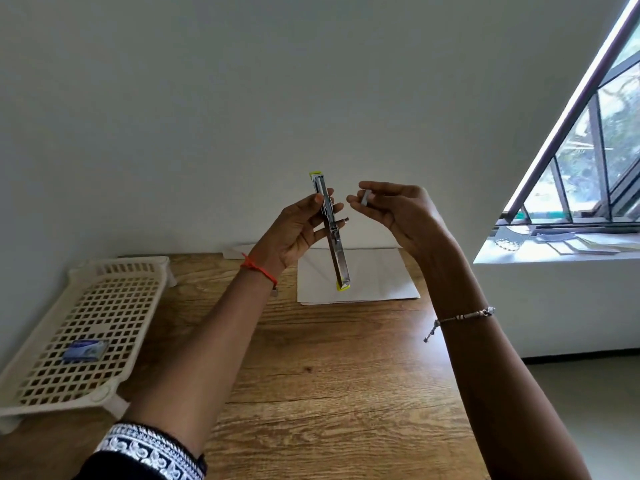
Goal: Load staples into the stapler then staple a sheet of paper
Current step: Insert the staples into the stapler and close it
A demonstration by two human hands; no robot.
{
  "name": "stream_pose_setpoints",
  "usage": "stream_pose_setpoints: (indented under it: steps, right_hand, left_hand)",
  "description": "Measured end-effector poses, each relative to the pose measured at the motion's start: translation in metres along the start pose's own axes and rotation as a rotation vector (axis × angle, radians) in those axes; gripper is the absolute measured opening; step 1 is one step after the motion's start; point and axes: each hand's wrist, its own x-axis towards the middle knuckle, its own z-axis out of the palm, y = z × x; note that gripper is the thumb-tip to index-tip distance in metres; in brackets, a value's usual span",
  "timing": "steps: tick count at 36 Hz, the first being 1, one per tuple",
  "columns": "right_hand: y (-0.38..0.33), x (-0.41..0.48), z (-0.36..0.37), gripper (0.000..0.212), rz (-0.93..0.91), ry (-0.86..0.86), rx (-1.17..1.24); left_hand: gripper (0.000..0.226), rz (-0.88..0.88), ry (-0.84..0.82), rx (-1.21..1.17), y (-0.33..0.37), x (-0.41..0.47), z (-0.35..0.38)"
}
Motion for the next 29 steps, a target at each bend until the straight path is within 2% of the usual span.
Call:
stream_pose_setpoints:
  steps: [5,18,25,29]
  right_hand:
    - [0.004,-0.001,0.000,0.016,-0.090,-0.032,-0.105]
    - [0.019,0.000,0.005,0.028,-0.346,0.111,-0.509]
    - [0.026,0.000,0.006,0.019,-0.392,0.123,-0.622]
    - [0.027,-0.002,0.008,0.021,-0.417,0.112,-0.661]
  left_hand:
    - [0.025,-0.004,-0.001,0.024,-0.003,0.002,-0.001]
    - [0.024,0.004,-0.017,0.063,-0.006,0.002,0.000]
    - [0.022,-0.003,-0.032,0.103,-0.009,-0.001,0.002]
    - [0.021,-0.012,-0.021,0.108,-0.011,-0.002,0.000]
